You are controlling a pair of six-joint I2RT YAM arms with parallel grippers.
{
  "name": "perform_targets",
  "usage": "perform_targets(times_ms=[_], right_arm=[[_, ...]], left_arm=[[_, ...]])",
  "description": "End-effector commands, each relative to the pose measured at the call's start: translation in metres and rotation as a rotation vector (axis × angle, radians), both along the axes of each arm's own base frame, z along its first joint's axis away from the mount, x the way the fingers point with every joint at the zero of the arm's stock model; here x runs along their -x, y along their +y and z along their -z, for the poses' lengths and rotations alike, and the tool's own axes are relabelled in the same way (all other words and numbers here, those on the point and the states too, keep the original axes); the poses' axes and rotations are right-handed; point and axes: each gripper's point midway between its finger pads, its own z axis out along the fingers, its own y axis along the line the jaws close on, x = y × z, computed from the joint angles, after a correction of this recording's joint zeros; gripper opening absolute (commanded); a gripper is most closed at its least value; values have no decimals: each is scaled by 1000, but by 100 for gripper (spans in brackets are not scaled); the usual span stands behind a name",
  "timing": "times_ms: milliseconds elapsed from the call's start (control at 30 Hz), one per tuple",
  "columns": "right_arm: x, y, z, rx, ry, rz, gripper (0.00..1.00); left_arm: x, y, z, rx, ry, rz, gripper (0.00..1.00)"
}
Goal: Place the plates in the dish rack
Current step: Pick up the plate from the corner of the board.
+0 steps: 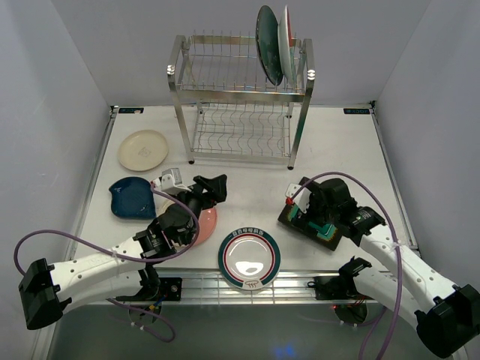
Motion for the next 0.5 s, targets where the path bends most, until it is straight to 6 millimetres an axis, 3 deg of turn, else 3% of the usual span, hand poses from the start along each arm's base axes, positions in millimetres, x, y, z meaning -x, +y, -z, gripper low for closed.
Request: perform_targets(times_ms=[0,33,133,167,467], right_arm=[[15,4,11,18,49,-73,95],[18,3,17,29,64,-77,96],[25,1,32,61,109,-79,95],[27,2,36,68,115,-84,88],[33,8,44,80,117,-71,81]], left_arm=[[10,-4,13,82,36,53,98],[13,-5,25,75,54,70,98],[18,-4,36,117,75,84,98],[18,-1,38,117,75,81,98],[21,3,40,90,66,89,98]])
